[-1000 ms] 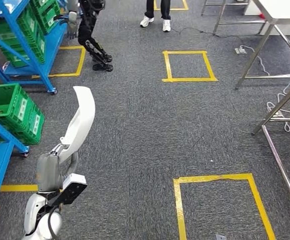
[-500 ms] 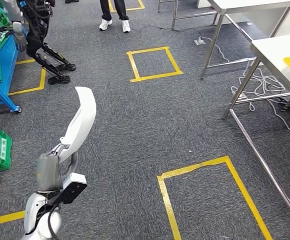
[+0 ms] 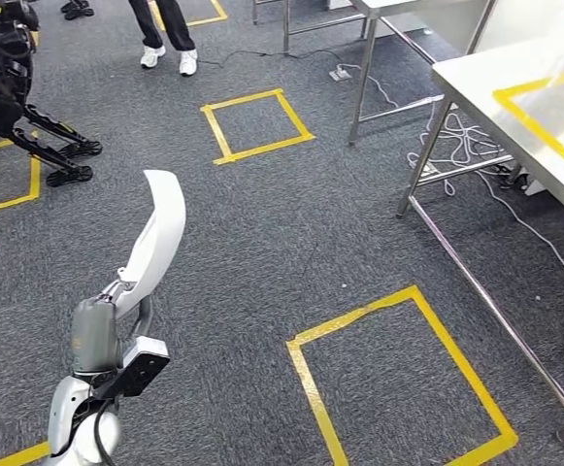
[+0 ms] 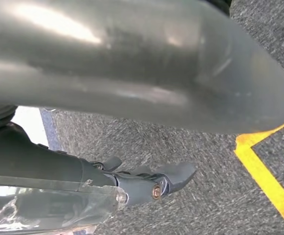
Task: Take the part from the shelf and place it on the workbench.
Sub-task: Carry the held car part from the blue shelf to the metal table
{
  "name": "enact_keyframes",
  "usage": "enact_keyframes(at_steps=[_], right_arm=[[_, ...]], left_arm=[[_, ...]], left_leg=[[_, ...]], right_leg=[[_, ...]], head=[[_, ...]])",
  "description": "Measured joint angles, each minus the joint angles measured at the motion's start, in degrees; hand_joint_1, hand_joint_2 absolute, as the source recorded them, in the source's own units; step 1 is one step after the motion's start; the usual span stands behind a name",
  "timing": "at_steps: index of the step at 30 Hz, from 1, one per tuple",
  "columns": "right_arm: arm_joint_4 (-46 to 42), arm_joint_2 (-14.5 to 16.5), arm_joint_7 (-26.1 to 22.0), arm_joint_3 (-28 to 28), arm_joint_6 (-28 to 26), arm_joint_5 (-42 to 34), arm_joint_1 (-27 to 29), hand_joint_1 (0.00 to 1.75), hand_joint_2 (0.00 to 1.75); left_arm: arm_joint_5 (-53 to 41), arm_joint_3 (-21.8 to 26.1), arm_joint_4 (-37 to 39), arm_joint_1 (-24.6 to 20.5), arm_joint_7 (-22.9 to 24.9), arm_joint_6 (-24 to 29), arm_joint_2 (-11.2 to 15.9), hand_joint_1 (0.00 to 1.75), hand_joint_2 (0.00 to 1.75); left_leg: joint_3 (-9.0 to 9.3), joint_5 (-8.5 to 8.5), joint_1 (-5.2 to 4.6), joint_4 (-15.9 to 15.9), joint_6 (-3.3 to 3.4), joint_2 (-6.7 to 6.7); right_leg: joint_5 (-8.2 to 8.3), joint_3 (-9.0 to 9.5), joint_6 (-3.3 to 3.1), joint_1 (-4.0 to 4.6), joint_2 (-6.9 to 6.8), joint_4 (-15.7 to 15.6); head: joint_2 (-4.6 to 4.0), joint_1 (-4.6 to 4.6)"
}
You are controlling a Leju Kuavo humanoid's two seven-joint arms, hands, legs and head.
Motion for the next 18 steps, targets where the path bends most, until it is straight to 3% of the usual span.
enact_keyframes(at_steps=[2, 4, 6, 7, 8, 9, 10, 12, 13, 15, 16, 17, 18], right_arm=[[-0.01, 0.01, -0.02, -0.01, 0.01, 0.07, 0.12, 0.00, 0.00], [-0.01, 0.00, -0.04, -0.04, -0.01, 0.13, 0.15, 0.00, 0.00], [-0.01, 0.00, -0.05, -0.08, 0.03, 0.19, -0.04, 0.00, 0.00], [-0.01, 0.01, -0.06, -0.10, 0.07, 0.20, -0.12, 0.00, 0.00], [-0.01, 0.02, -0.06, -0.11, 0.11, 0.21, -0.13, 0.00, 0.00], [-0.01, 0.03, -0.05, -0.12, 0.15, 0.21, -0.06, 0.00, 0.00], [-0.01, 0.05, -0.04, -0.13, 0.15, 0.21, 0.03, 0.00, 0.00], [-0.01, 0.08, -0.04, -0.15, 0.14, 0.21, 0.11, 0.00, 0.00], [-0.01, 0.09, -0.04, -0.16, 0.14, 0.21, 0.04, 0.00, 0.00], [-0.01, 0.09, -0.05, -0.18, 0.14, 0.21, 0.02, 0.00, 0.00], [-0.01, 0.09, -0.05, -0.20, 0.14, 0.21, 0.17, 0.00, 0.00], [-0.01, 0.09, -0.05, -0.22, 0.14, 0.21, 0.40, 0.00, 0.00], [-0.01, 0.09, -0.05, -0.24, 0.13, 0.21, 0.55, 0.00, 0.00]], left_arm=[[0.26, 0.01, -0.08, -0.04, -0.01, -0.01, 0.00, 1.64, 1.75], [0.39, 0.02, -0.19, -0.04, -0.02, 0.00, 0.05, 1.64, 1.75], [0.42, 0.02, -0.22, 0.22, -0.03, -0.01, 0.16, 1.64, 1.75], [0.44, 0.01, -0.22, 0.39, -0.03, -0.02, 0.24, 1.64, 1.75], [0.46, 0.02, -0.22, 0.53, -0.03, -0.03, 0.29, 1.64, 1.75], [0.48, 0.02, -0.22, 0.59, -0.03, -0.03, 0.34, 1.64, 1.75], [0.49, 0.03, -0.22, 0.60, -0.03, -0.03, 0.37, 1.64, 1.75], [0.50, 0.03, -0.23, 0.60, -0.03, -0.03, 0.43, 1.64, 1.75], [0.50, 0.02, -0.23, 0.60, -0.03, -0.04, 0.46, 1.64, 1.75], [0.51, -0.02, -0.25, 0.62, -0.03, -0.09, 0.49, 1.64, 1.75], [0.51, -0.01, -0.26, 0.60, -0.03, -0.12, 0.48, 1.64, 1.75], [0.52, 0.03, -0.28, 0.56, -0.03, -0.14, 0.45, 1.64, 1.75], [0.52, 0.09, -0.30, 0.52, -0.03, -0.14, 0.42, 1.64, 1.75]], left_leg=[[0.41, -0.45, 0.18, -0.09, -0.70, 0.35], [-0.68, -2.34, 0.35, 2.96, -1.21, -1.54], [-4.62, -5.55, 0.42, 10.44, -1.33, -3.88], [-6.88, -6.59, 0.42, 14.03, -1.38, -4.38], [-8.45, -6.57, 0.43, 16.04, -1.40, -4.60], [-9.05, -5.36, 0.45, 16.03, -1.38, -4.74], [-8.52, -3.10, 0.50, 13.83, -1.33, -4.95], [-5.67, 1.65, 0.80, 6.38, -1.27, -7.09], [-4.40, 2.83, 0.99, 3.22, -1.20, -8.35], [-3.37, 2.92, 1.17, 0.44, -0.81, -9.79], [-3.29, 2.72, 1.18, 0.23, -0.46, -9.23], [-3.15, 2.71, 1.18, 0.07, -0.07, -8.66], [-2.92, 2.68, 1.20, -0.06, 0.33, -8.04]], right_leg=[[-0.04, 0.35, -0.71, 0.00, 1.31, -0.40], [-0.07, 1.07, -1.37, -0.30, 2.58, -0.93], [-0.27, 1.43, -1.79, -0.44, 3.93, -1.07], [-0.38, 1.55, -1.90, -0.44, 4.73, -1.07], [-0.49, 1.70, -1.95, -0.44, 5.59, -1.07], [-0.60, 1.90, -1.93, -0.46, 6.44, -1.06], [-0.72, 2.16, -1.83, -0.50, 7.30, -1.05], [-1.08, 2.50, -1.43, -0.52, 8.94, -0.84], [-1.25, 2.40, -1.16, -0.50, 9.69, -0.67], [-1.35, 1.89, -0.50, -0.53, 10.98, -0.57], [-1.31, 1.63, -0.17, -0.67, 11.55, -0.74], [-1.37, 1.49, 0.16, -0.71, 11.18, -0.68], [-1.81, 1.09, 0.46, -0.65, 9.89, 0.04]], head=[[-0.01, -0.04], [-0.01, -0.37], [-0.01, -0.71], [-0.01, -0.75], [-0.01, -0.79], [-0.01, -0.78], [0.00, -0.79], [0.01, -0.84], [0.01, -0.87], [0.01, -0.92], [0.01, -0.90], [0.01, -0.88], [0.01, -0.72]])
